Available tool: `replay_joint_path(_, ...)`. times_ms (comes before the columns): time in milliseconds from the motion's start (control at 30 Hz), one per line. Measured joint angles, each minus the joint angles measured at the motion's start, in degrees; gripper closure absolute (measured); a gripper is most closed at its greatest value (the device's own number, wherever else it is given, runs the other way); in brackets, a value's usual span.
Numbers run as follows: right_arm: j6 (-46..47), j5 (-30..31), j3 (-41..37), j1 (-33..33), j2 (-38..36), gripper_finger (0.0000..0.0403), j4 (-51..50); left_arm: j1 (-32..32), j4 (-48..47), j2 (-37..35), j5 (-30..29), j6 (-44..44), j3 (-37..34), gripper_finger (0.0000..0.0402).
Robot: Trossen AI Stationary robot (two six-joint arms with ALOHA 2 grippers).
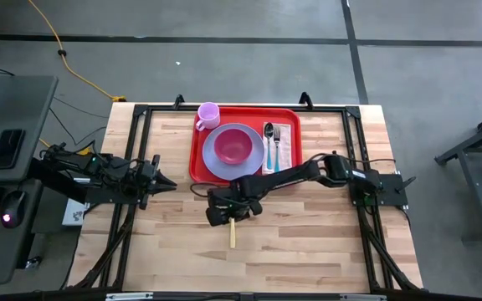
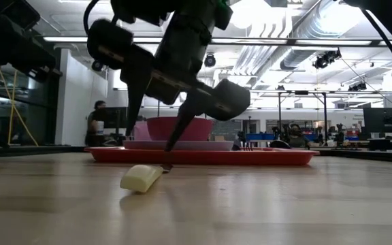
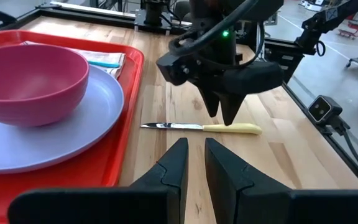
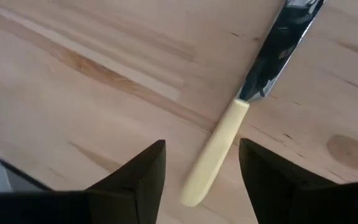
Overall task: Set up tray
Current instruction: Put the yellow knife to the right of the blue fork on the light pink napkin
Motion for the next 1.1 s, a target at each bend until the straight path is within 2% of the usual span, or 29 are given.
replay_joint_path(433, 1.8, -1.0, 0.2, 0.0, 3.5, 0.0221, -0.2, 0.0, 0.3, 0.0, -0.5, 2.4, 0.0, 0.0316)
replay_joint_path(633, 2.0, 2.0, 0.2, 0.1, 3.7, 0.0223, -2.6, 0.0, 0.4, 0.0, -0.5, 2.9, 0.0, 0.0316)
replay_joint_path(1100, 2.3, 6.0, 0.1, 0.3, 3.9, 0.0281, -3.8, 0.0, 0.4, 0.0, -0.5, 4.4, 0.0, 0.0316)
